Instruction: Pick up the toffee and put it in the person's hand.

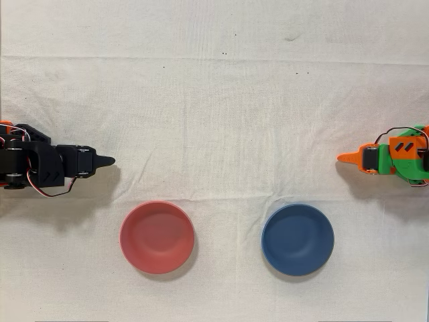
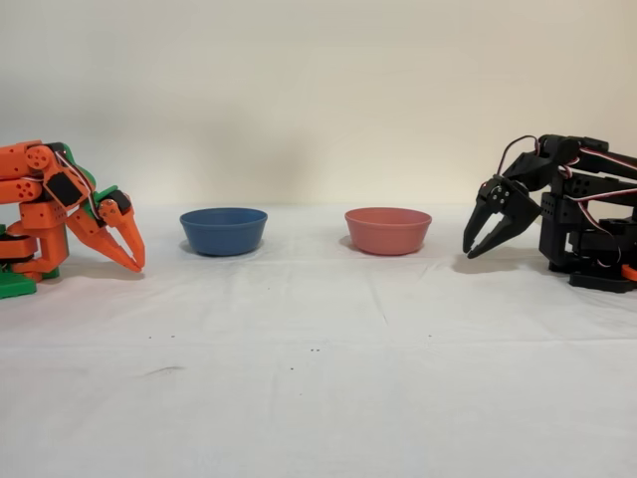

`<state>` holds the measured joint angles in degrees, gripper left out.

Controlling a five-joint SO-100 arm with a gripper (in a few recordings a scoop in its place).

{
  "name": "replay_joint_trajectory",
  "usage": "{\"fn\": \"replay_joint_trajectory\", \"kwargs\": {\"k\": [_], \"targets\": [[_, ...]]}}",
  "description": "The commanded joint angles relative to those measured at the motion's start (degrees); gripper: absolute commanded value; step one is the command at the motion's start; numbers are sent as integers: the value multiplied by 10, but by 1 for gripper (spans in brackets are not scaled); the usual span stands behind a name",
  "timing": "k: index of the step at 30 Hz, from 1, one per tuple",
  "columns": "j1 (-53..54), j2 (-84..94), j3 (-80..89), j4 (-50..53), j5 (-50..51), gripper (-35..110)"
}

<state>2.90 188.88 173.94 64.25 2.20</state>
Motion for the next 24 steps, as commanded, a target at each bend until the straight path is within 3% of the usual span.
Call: {"fn": "replay_joint_trajectory", "kwargs": {"k": [1,17,24], "targets": [[3,40,9,-8,7,0],[3,40,40,-25,-3,0],[3,40,82,-88,-8,0]]}}
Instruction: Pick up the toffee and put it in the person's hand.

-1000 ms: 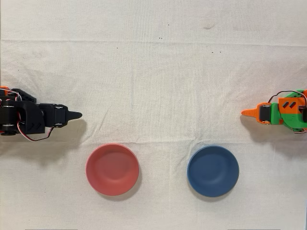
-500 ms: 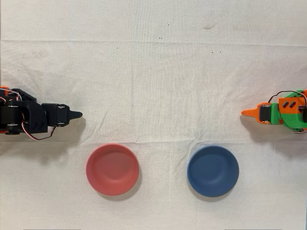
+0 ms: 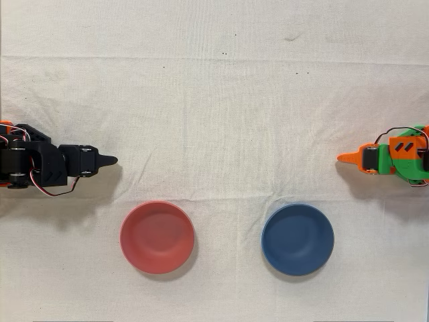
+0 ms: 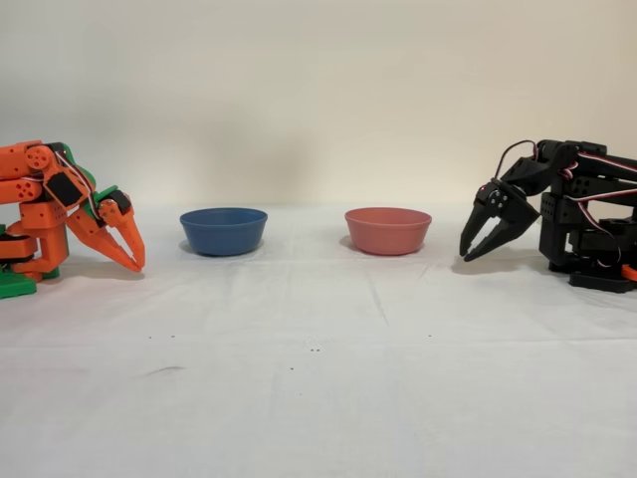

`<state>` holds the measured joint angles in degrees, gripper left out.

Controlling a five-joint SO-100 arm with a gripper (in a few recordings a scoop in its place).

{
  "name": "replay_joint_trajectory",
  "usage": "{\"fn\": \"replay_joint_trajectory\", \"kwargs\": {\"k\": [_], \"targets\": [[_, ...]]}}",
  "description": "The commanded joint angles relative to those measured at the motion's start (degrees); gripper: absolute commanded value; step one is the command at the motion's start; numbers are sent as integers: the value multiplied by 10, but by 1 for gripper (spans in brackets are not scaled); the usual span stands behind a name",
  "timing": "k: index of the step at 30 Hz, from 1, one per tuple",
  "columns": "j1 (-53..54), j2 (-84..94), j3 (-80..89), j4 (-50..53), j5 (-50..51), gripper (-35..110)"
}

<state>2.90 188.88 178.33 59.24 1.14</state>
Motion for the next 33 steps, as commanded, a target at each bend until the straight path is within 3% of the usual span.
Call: {"fn": "replay_joint_trajectory", "kwargs": {"k": [1,33], "targets": [[2,40,59,-52,6,0],[-4,41,59,-47,1,0]]}}
